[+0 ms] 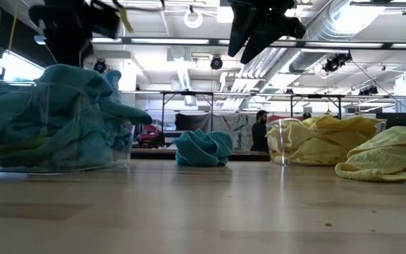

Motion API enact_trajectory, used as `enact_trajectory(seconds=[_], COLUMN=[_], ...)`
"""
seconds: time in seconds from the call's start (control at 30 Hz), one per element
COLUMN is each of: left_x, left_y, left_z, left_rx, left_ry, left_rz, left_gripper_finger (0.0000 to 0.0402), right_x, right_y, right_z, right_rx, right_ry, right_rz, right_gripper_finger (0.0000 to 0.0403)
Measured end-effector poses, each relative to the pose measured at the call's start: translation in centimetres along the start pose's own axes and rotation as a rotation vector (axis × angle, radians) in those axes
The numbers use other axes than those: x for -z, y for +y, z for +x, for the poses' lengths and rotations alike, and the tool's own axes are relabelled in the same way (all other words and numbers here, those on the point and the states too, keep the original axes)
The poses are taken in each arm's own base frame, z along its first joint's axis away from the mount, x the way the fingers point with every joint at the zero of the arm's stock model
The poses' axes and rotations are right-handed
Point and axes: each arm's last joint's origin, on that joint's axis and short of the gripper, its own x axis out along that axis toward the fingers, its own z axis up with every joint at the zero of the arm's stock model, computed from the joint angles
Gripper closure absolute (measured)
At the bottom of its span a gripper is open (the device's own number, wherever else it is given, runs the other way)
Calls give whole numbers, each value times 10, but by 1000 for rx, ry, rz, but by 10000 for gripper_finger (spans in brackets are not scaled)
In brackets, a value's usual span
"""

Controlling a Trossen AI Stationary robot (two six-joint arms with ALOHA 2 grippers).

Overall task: Sort microfiber towel by color & place in baskets
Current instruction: Put the blue microfiber cloth into the left transparent bin, then put the yellow microfiber cloth into the right transparent bin

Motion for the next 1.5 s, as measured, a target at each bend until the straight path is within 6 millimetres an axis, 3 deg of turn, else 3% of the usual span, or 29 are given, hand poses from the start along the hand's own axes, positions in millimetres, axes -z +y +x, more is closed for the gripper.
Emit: enact_trajectory(seconds=[0.13,0.23,0.57,0.83,1.0,1.3,1.5], left_x=[-12,-14,16,23,19,15,26], left_y=[-1,1,20,28,31,44,52], left_z=[22,36,87,102,83,5,-34], left_rx=[-31,-9,234,253,244,259,298], left_ry=[91,65,-39,-10,-16,-151,-320], left_rz=[69,91,-40,-110,-129,-160,-226], left_gripper_finger=[337,337,337,337,337,337,337], right_x=[0,1,8,5,5,2,6], right_y=[0,1,6,4,4,-1,-20], right_z=[0,-1,-4,-3,-3,0,1], right_rx=[0,-2,-15,-9,-9,12,165], right_ry=[0,1,4,3,3,18,102], right_rz=[0,-4,-24,-24,-25,-11,137], right_gripper_finger=[263,263,263,263,263,263,263])
